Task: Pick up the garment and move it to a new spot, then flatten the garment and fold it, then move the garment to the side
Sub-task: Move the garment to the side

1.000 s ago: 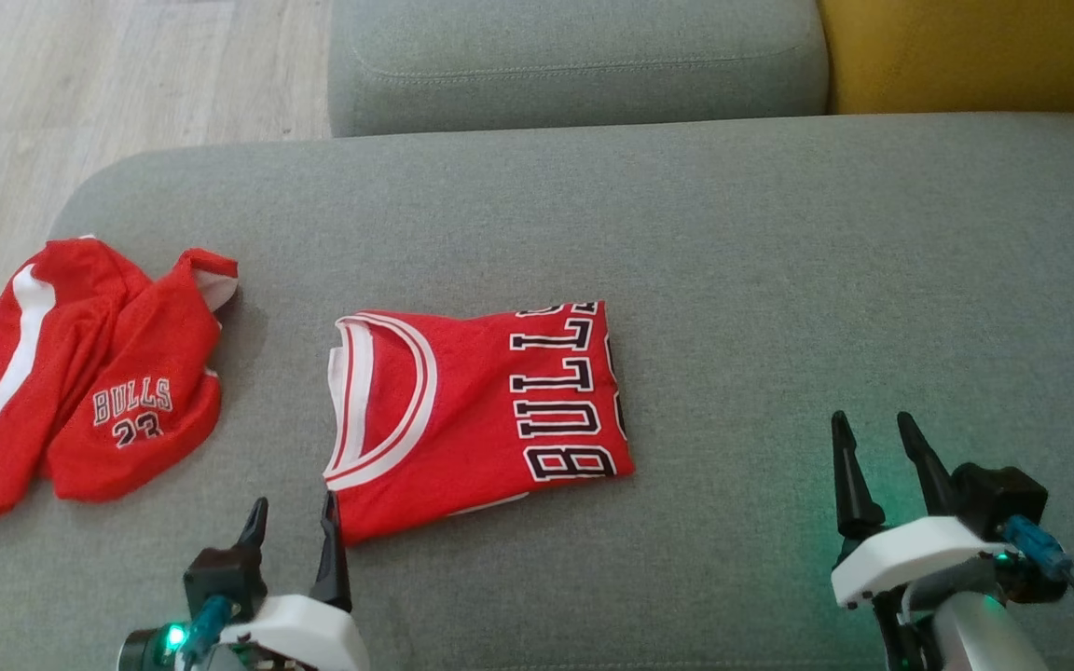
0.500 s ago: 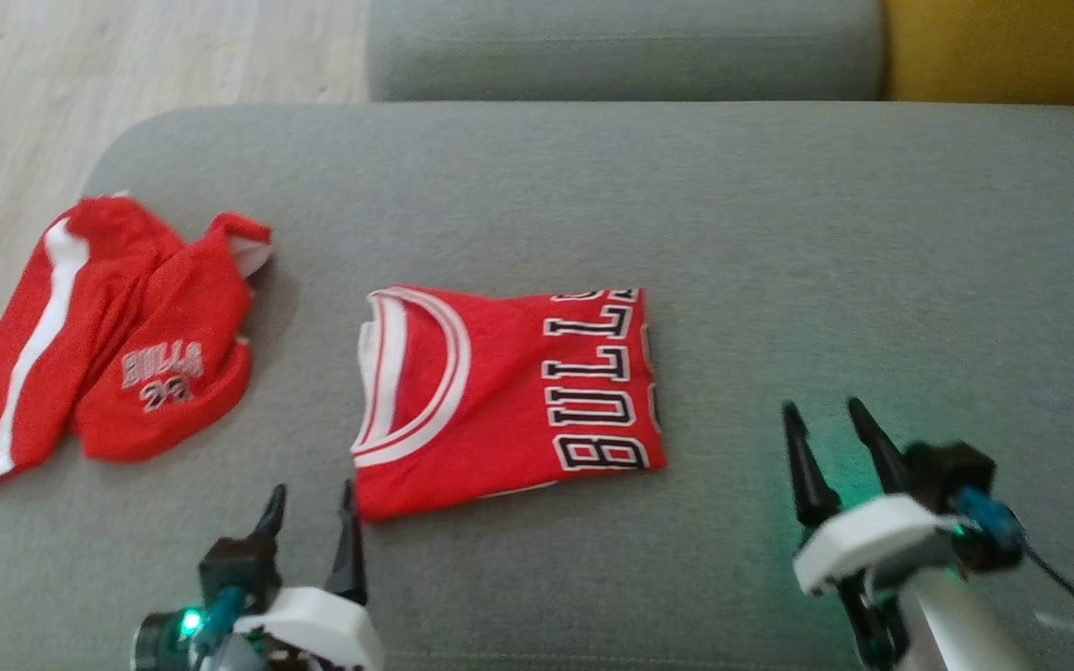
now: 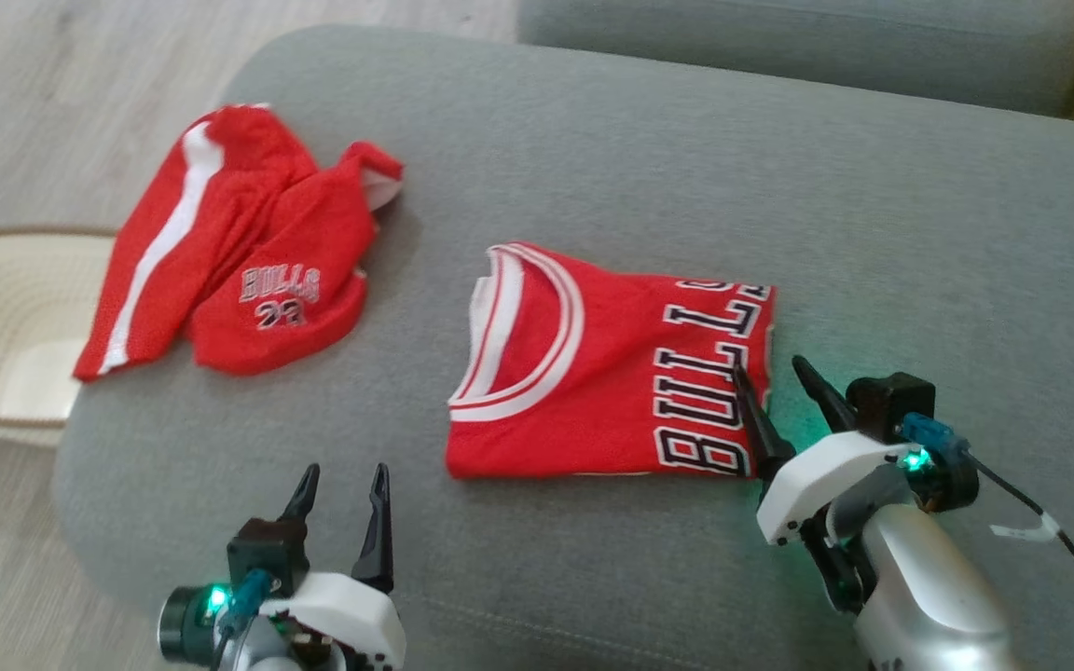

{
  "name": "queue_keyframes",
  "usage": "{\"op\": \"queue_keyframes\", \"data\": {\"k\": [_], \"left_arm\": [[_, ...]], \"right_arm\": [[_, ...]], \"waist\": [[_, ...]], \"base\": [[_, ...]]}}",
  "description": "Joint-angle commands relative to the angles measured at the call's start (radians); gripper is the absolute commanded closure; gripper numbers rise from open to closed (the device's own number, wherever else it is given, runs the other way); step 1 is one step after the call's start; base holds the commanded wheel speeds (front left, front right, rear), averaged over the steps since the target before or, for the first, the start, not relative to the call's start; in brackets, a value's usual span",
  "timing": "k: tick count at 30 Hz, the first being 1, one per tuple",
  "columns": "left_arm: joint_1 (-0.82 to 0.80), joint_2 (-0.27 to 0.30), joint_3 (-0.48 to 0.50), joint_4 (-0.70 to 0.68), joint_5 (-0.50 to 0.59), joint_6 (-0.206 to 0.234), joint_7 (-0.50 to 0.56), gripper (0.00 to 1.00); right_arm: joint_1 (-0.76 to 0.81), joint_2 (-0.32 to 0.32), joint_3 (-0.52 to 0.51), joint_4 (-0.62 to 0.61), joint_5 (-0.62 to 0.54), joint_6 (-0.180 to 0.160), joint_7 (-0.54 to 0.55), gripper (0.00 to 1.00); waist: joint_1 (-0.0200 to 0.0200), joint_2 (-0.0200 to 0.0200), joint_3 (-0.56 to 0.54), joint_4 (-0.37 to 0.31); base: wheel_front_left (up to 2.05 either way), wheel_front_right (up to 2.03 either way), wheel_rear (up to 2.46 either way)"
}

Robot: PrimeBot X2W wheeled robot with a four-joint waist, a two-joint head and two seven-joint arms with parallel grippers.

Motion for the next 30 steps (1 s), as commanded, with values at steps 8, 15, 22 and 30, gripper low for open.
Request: {"op": "queue_keyframes", "data": {"k": [8, 15, 22, 30], "left_arm": [[-0.04, 0.003, 0.023, -0.019, -0.02, 0.0, -0.012, 0.0], [-0.043, 0.003, 0.026, -0.021, -0.014, 0.002, -0.012, 0.0], [-0.05, 0.003, 0.031, -0.026, -0.011, -0.004, -0.012, 0.0], [-0.103, 0.003, 0.025, -0.025, -0.003, -0.012, -0.012, 0.0]], "right_arm": [[-0.054, 0.001, 0.047, 0.095, 0.023, 0.006, 0.05, 1.0], [-0.086, 0.001, 0.038, 0.126, 0.022, 0.006, -0.001, 1.0], [-0.111, 0.001, 0.049, 0.138, 0.045, 0.006, -0.027, 1.0], [-0.14, 0.001, 0.081, 0.122, 0.052, 0.006, -0.024, 1.0]], "waist": [[0.0, 0.0, 0.02, 0.043], [0.0, 0.0, 0.021, -0.017], [0.0, 0.0, 0.017, -0.219], [0.0, 0.0, 0.045, -0.533]], "base": [[0.0, 0.0, 0.0], [0.0, 0.0, 0.0], [0.0, 0.0, 0.0], [0.0, 0.0, 0.0]]}}
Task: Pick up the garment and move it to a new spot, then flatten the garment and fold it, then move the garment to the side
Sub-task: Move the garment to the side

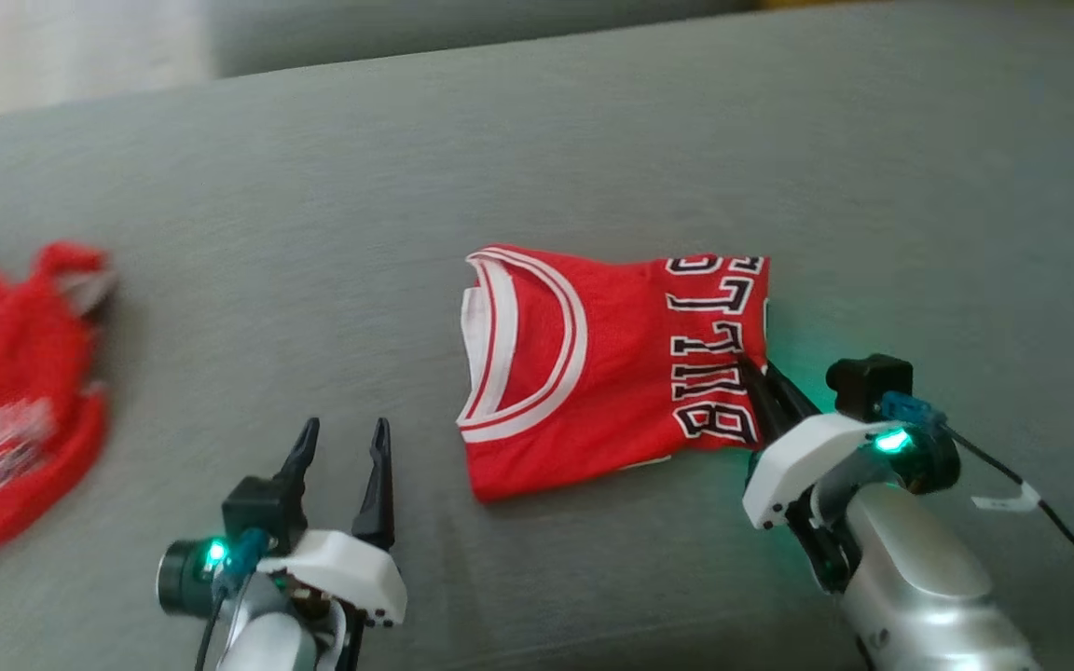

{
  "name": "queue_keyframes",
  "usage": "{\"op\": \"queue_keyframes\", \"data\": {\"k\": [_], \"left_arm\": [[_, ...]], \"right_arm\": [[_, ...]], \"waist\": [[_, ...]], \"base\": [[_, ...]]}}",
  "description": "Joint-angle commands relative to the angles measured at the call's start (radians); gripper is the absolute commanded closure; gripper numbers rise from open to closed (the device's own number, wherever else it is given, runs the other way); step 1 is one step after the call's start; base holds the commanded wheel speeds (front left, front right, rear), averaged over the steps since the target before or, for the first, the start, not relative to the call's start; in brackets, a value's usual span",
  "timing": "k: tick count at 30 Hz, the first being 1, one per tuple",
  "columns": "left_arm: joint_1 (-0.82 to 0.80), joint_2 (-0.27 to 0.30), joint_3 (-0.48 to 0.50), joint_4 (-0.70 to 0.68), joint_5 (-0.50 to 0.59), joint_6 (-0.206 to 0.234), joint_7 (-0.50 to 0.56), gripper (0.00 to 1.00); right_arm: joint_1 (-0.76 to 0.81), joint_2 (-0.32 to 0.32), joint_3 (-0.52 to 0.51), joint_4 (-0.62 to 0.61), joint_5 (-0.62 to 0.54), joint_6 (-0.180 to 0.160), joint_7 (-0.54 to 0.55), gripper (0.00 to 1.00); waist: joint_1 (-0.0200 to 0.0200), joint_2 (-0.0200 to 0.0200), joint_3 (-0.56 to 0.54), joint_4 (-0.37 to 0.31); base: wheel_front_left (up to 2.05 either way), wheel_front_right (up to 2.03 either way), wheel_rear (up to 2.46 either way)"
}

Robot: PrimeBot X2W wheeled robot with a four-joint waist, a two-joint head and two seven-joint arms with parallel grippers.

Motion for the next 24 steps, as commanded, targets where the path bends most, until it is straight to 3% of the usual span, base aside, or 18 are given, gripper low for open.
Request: {"op": "queue_keyframes", "data": {"k": [1, 7, 13, 18, 24], "left_arm": [[-0.04, 0.003, 0.027, -0.023, 0.009, -0.001, -0.012, 0.0], [-0.07, 0.003, 0.03, -0.014, 0.018, -0.007, -0.012, 0.0], [-0.083, 0.003, 0.037, -0.015, 0.03, -0.007, -0.012, 0.0], [-0.088, 0.003, 0.038, -0.017, 0.035, -0.009, -0.012, 0.0], [-0.108, 0.003, 0.037, -0.019, 0.057, -0.016, -0.012, 0.0]], "right_arm": [[-0.044, -0.001, 0.024, -0.033, 0.009, 0.006, -0.012, 1.0], [-0.042, -0.001, 0.051, -0.058, 0.048, 0.006, -0.016, 1.0], [-0.041, -0.001, 0.062, -0.073, 0.075, 0.006, -0.019, 1.0], [-0.079, -0.001, 0.058, -0.066, 0.031, 0.006, -0.02, 1.0], [-0.169, -0.001, 0.002, -0.046, 0.0, 0.006, -0.026, 1.0]], "waist": [[0.0, 0.0, 0.019, -0.172], [0.0, 0.0, 0.032, -0.312], [0.0, 0.0, 0.049, -0.388], [0.0, 0.0, 0.078, -0.407], [0.0, 0.0, 0.117, -0.372]], "base": [[0.0, 0.0, 0.0], [0.0, 0.0, 0.0], [0.0, 0.0, 0.0], [0.0, 0.0, 0.0], [0.0, 0.0, 0.0]]}}
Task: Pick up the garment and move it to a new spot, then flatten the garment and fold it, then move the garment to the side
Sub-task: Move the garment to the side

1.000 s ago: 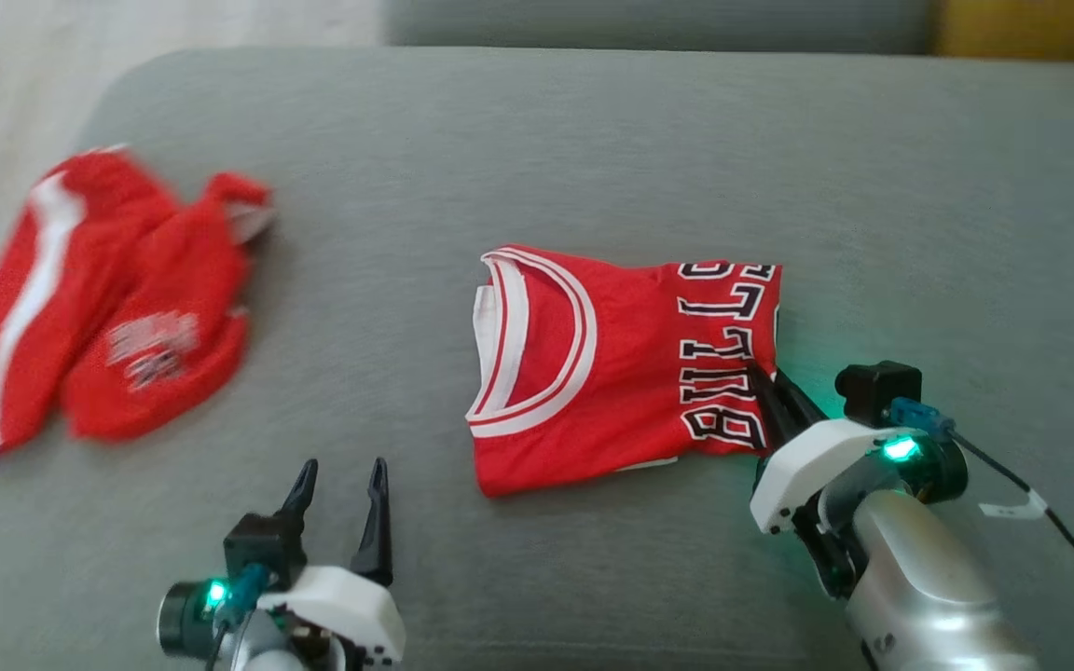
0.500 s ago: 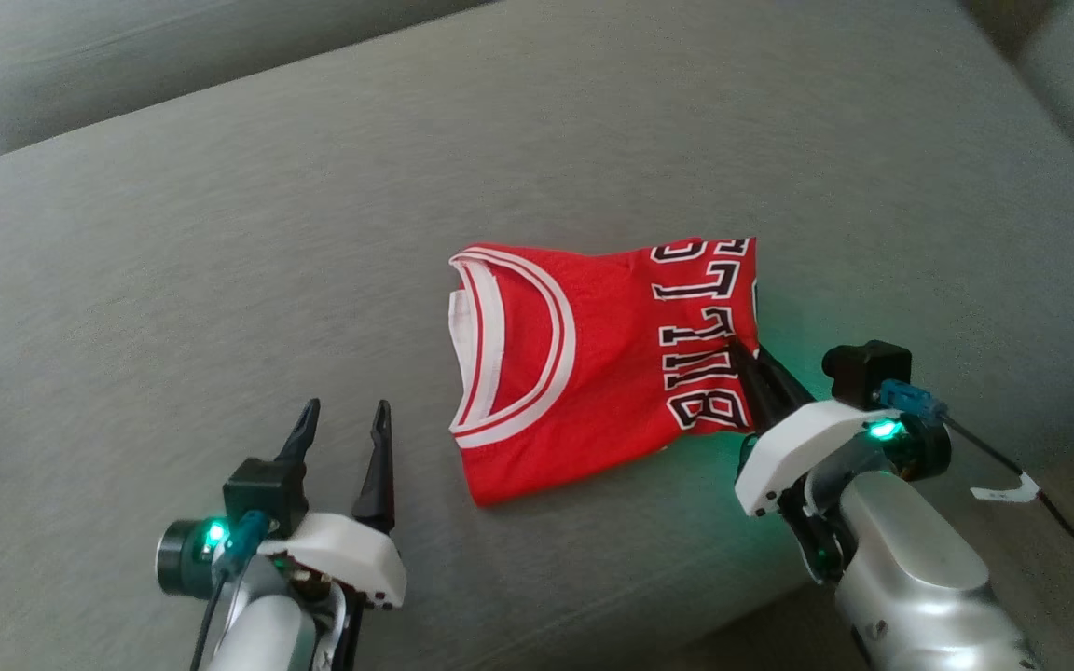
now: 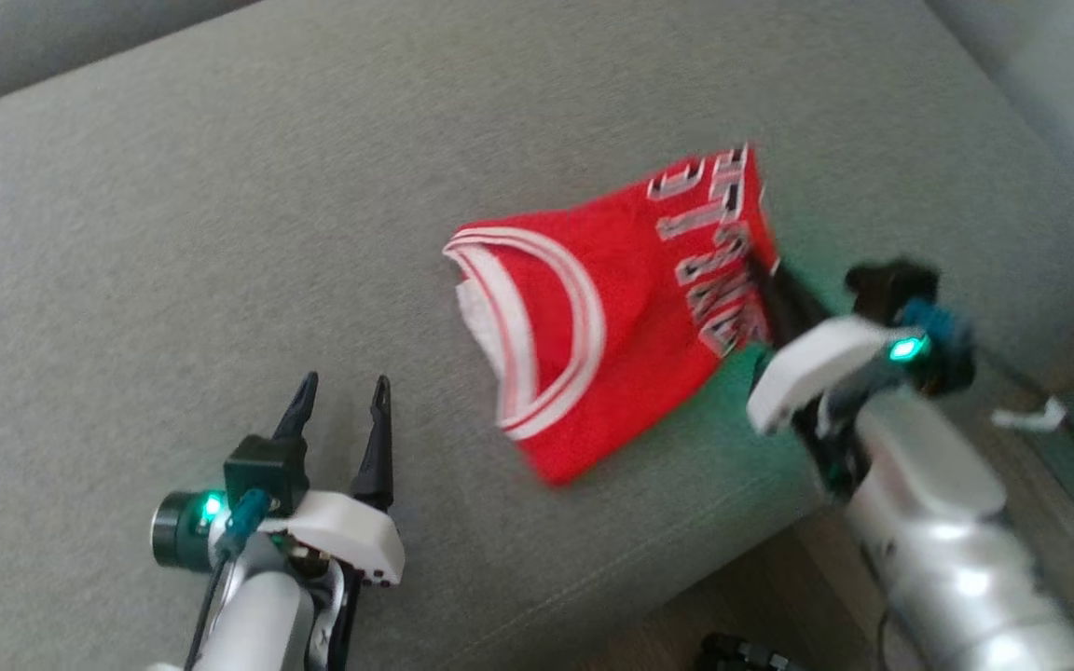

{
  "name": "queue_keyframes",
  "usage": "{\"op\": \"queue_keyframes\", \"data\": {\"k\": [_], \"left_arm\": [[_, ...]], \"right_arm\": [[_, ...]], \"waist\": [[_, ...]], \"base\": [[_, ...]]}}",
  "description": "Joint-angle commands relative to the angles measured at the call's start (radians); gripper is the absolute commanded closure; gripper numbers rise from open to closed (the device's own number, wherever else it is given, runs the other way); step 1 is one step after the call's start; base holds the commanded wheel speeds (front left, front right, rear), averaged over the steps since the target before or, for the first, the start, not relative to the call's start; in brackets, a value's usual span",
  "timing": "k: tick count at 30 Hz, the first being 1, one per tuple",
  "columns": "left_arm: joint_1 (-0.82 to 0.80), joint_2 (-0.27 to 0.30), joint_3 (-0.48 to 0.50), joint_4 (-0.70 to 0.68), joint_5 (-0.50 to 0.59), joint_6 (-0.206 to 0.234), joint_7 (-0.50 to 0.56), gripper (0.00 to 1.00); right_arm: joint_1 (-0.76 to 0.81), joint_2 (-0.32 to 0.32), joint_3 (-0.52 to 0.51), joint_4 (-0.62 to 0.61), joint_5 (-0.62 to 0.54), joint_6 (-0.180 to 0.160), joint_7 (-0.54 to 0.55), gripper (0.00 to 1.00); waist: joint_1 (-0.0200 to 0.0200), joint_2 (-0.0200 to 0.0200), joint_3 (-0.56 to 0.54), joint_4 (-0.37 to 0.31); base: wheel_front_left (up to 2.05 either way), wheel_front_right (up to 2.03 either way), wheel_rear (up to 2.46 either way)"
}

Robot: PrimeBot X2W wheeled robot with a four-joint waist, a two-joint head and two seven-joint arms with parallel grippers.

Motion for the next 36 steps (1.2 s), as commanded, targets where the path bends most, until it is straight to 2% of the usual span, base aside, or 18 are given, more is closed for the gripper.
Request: {"op": "queue_keyframes", "data": {"k": [1, 6, 11, 15, 18, 30, 36], "left_arm": [[-0.04, 0.003, 0.029, -0.033, 0.011, -0.004, -0.012, 0.0], [-0.061, 0.003, 0.028, -0.037, 0.032, -0.017, -0.012, 0.0], [-0.07, 0.004, 0.035, -0.043, 0.045, -0.027, -0.012, 0.0], [-0.079, 0.004, 0.036, -0.054, 0.05, -0.033, -0.012, 0.0], [-0.075, 0.004, 0.039, -0.059, 0.049, -0.034, -0.012, 0.0], [-0.052, 0.003, 0.05, -0.056, 0.052, -0.036, -0.012, 0.0], [-0.044, 0.003, 0.053, -0.055, 0.053, -0.036, -0.012, 0.0]], "right_arm": [[-0.067, 0.001, -0.016, -0.012, -0.027, 0.006, -0.02, 1.0], [-0.199, -0.03, -0.171, 0.068, -0.157, 0.006, -0.021, 1.0], [-0.322, -0.128, -0.368, 0.154, -0.305, 0.006, 0.029, 1.0], [-0.364, -0.199, -0.536, 0.172, -0.424, 0.006, 0.059, 1.0], [-0.376, -0.221, -0.628, 0.158, -0.5, 0.006, 0.069, 1.0], [-0.4, -0.211, -0.781, 0.123, -0.667, 0.006, 0.072, 1.0], [-0.403, -0.23, -0.844, 0.117, -0.719, 0.006, 0.07, 1.0]], "waist": [[0.0, 0.0, 0.02, 0.026], [0.0, 0.0, 0.052, 0.086], [0.0, 0.0, 0.08, 0.143], [0.0, 0.0, 0.091, 0.187], [0.0, 0.0, 0.09, 0.207], [0.0, 0.0, 0.081, 0.221], [0.0, 0.0, 0.073, 0.232]], "base": [[0.0, 0.0, 0.0], [0.0, 0.0, 0.0], [0.0, 0.0, 0.0], [0.0, 0.0, 0.0], [0.0, 0.0, 0.0], [0.0, 0.0, 0.0], [0.0, 0.0, 0.0]]}}
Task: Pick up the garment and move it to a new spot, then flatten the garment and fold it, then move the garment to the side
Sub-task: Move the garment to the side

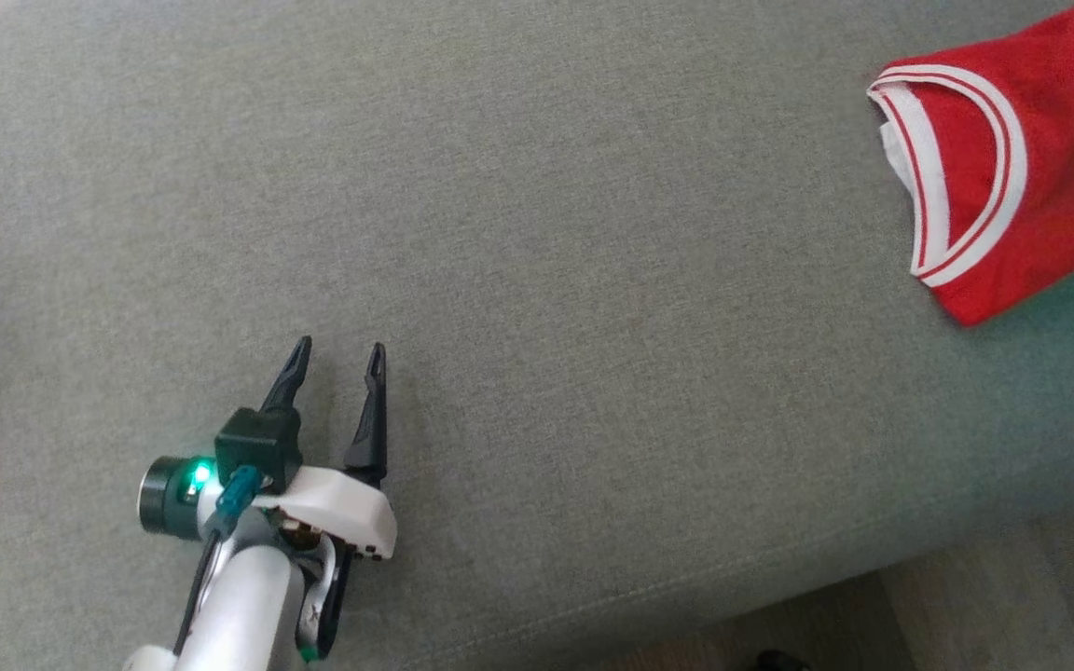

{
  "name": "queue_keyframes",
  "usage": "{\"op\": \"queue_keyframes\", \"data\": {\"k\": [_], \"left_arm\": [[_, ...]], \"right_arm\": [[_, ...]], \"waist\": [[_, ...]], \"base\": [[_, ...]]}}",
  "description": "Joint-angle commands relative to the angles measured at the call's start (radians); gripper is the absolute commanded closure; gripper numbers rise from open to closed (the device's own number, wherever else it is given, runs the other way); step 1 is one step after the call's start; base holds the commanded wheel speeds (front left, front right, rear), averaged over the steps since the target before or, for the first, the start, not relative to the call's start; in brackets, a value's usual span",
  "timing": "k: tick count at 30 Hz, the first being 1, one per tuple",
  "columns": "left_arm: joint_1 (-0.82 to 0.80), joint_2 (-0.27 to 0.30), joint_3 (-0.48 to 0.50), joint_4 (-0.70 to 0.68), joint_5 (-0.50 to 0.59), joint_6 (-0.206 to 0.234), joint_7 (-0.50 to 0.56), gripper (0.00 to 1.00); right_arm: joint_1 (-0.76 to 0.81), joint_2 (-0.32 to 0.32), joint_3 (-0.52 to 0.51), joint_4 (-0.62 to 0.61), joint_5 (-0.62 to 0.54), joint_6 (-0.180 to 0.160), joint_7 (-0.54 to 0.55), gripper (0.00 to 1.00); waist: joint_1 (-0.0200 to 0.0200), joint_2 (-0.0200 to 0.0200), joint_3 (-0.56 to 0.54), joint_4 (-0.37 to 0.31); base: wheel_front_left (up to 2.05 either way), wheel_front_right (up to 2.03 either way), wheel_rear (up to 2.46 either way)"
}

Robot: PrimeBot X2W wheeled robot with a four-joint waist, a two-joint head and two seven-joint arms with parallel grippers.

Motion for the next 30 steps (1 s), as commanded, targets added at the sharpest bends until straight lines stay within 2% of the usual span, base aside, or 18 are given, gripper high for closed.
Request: {"op": "queue_keyframes", "data": {"k": [1, 2, 3, 4, 5, 10, 18, 22, 30], "left_arm": [[-0.001, 0.003, 0.032, -0.028, 0.007, -0.007, -0.012, 0.0], [0.001, 0.003, 0.033, -0.027, 0.006, -0.006, -0.012, 0.0], [0.003, 0.003, 0.034, -0.025, 0.005, -0.006, -0.012, 0.0], [0.003, 0.003, 0.035, -0.024, 0.005, -0.006, -0.012, 0.0], [0.004, 0.003, 0.035, -0.022, 0.004, -0.005, -0.012, 0.0], [0.004, 0.003, 0.033, -0.021, -0.005, 0.002, -0.012, 0.0], [0.024, 0.003, 0.038, -0.029, -0.029, 0.03, -0.012, 0.0], [0.041, 0.003, 0.053, -0.031, -0.033, 0.05, -0.012, 0.0], [0.065, 0.003, 0.07, -0.036, -0.049, 0.077, -0.012, 0.0]], "right_arm": [[-0.043, -0.02, 0.004, -0.034, -0.017, 0.006, -0.009, 1.0], [-0.046, -0.018, -0.004, -0.034, -0.021, 0.006, -0.015, 0.87], [-0.048, -0.014, -0.007, -0.035, -0.027, 0.006, -0.025, 0.56], [-0.05, -0.01, -0.006, -0.036, -0.034, 0.006, -0.037, 0.11], [-0.056, 0.002, -0.004, -0.036, -0.044, 0.006, -0.059, 0.0], [-0.072, 0.04, 0.024, -0.029, -0.05, 0.006, -0.122, 0.0], [-0.033, 0.142, 0.16, -0.038, 0.006, 0.006, -0.175, 0.0], [0.04, 0.194, 0.284, -0.113, 0.1, 0.006, -0.176, 0.0], [0.238, 0.212, 0.486, -0.229, 0.31, 0.006, -0.177, 0.0]], "waist": [[0.0, 0.0, -0.002, 0.003], [0.0, 0.0, -0.002, 0.005], [0.0, 0.0, -0.002, 0.005], [0.0, 0.0, -0.002, 0.006], [0.0, 0.0, -0.003, 0.007], [0.0, 0.0, -0.019, 0.015], [0.0, 0.0, -0.075, 0.049], [0.0, 0.0, -0.104, 0.071], [0.0, 0.0, -0.151, 0.126]], "base": [[0.0, 0.0, 0.0], [0.0, 0.0, 0.0], [0.0, 0.0, 0.0], [0.0, 0.0, 0.0], [0.0, 0.0, 0.0], [0.0, 0.0, 0.0], [0.0, 0.0, 0.0], [0.0, 0.0, 0.0], [0.0, 0.0, 0.0]]}}
